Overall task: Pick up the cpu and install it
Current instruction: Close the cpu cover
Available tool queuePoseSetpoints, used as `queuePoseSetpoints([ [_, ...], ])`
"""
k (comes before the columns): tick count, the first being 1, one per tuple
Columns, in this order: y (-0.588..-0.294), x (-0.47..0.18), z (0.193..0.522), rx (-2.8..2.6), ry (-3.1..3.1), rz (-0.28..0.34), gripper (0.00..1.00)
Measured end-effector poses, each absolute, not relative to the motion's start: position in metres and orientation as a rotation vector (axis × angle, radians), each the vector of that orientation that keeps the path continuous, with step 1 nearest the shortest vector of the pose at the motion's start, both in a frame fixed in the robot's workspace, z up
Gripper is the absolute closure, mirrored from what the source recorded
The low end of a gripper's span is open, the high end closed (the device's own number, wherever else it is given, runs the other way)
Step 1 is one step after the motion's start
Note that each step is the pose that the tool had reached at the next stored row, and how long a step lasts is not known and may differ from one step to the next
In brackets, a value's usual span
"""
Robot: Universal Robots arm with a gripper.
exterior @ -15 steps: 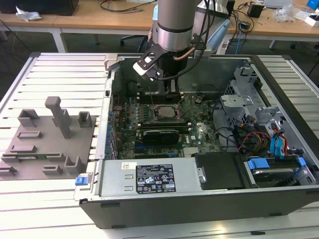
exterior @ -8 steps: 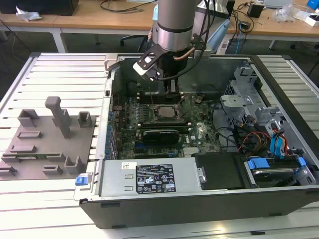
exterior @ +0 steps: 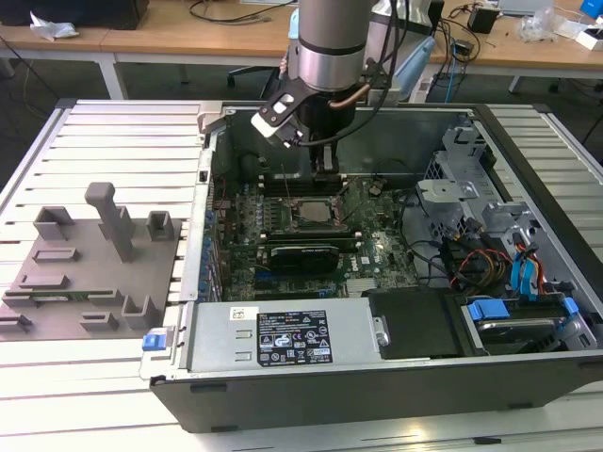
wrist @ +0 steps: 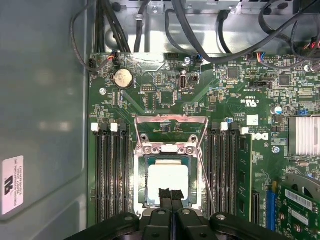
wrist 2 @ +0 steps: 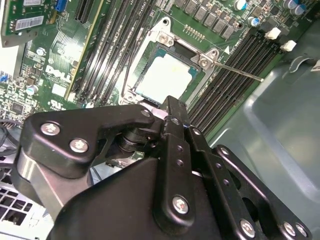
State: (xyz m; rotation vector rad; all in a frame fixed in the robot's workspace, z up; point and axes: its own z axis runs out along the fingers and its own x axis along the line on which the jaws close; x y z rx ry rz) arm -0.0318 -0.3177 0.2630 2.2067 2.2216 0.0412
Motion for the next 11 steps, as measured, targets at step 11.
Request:
queuePoseSetpoints([
  [11, -0.318, -0.032, 0.304, 2.207, 2.222, 0.041, 0.89],
])
